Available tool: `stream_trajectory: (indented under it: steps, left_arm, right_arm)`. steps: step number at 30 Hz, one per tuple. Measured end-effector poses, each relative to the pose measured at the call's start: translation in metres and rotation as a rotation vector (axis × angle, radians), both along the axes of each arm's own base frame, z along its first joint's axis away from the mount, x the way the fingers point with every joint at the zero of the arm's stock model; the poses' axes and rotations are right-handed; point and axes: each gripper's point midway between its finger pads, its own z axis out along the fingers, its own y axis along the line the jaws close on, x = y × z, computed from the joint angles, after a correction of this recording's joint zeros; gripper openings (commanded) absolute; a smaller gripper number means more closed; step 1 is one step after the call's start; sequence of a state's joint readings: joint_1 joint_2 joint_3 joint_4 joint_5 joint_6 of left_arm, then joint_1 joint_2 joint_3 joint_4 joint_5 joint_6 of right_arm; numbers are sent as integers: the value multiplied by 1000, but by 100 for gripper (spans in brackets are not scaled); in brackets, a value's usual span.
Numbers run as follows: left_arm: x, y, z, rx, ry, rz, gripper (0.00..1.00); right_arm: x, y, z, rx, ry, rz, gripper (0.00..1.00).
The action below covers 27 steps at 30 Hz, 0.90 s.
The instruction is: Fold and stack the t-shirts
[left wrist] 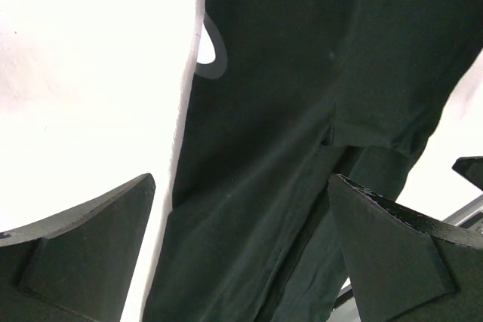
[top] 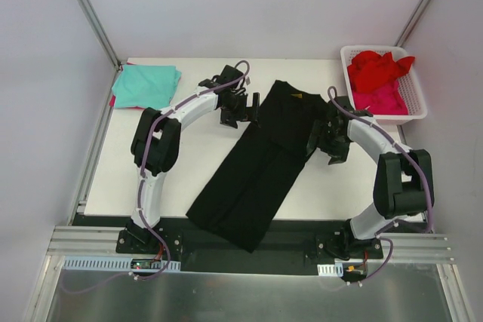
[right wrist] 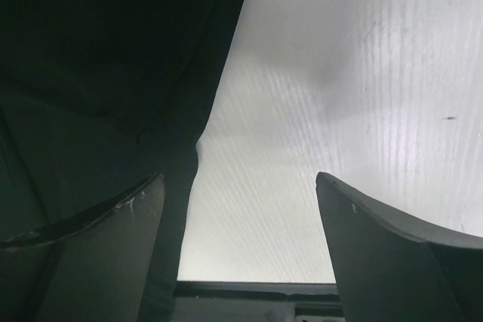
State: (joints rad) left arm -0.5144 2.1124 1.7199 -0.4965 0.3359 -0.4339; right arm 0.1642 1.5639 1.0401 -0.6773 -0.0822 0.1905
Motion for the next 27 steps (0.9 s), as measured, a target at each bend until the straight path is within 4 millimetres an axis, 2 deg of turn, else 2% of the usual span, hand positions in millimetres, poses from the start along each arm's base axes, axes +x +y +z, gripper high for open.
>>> stream_trajectory:
  steps: [4, 10, 12, 14, 19, 27]
  left_arm:
    - [7, 2, -12, 3, 19, 0, 99]
    - [7, 5, -17, -8, 31, 1, 99]
    - [1, 10, -21, -4, 36, 4, 99]
    - [-13, 18, -26, 14, 61, 7, 99]
    - [-38, 37, -19, 39, 67, 21, 99]
    - [-38, 44, 30, 7, -55, 39, 99]
  right_arm:
    - [20, -10, -4, -48, -4, -41, 86]
    - [86, -17, 13, -43, -101, -88, 86]
    - [105, -16, 17, -23, -131, -90, 87]
    - [120, -13, 17, 5, -152, -86, 88]
    - [131, -18, 0, 54, -125, -106, 89]
    - [134, -19, -11, 89, -100, -113, 90]
